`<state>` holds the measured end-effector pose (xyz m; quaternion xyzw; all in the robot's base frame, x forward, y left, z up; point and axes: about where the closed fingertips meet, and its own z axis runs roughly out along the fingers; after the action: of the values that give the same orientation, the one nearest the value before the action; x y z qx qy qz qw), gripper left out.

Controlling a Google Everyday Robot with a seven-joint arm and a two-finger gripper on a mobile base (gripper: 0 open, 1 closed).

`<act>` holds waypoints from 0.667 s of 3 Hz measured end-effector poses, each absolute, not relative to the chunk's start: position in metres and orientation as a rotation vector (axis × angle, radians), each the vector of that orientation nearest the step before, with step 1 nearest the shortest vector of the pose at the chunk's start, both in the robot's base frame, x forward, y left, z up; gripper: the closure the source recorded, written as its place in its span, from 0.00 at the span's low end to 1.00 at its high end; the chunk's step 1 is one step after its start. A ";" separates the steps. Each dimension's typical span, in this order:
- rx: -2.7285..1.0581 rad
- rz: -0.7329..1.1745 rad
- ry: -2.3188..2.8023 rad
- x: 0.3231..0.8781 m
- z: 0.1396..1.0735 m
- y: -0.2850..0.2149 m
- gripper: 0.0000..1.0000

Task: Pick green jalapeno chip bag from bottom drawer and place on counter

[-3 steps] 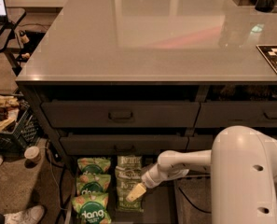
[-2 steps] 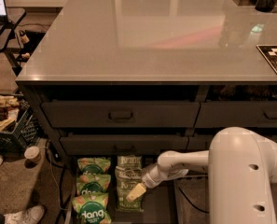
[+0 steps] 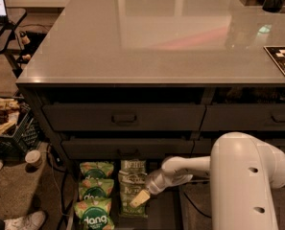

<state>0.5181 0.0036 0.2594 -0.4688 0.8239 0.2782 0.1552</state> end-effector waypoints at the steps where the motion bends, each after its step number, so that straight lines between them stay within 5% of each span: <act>1: -1.338 0.822 2.379 0.513 0.249 0.005 0.13; 2: -1.338 0.822 2.379 0.513 0.248 0.005 0.31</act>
Offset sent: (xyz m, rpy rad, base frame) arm -0.0042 0.0013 -0.0092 0.0021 0.0223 -0.0009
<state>0.5129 0.0053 0.2483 -0.4644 0.8257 0.2855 0.1449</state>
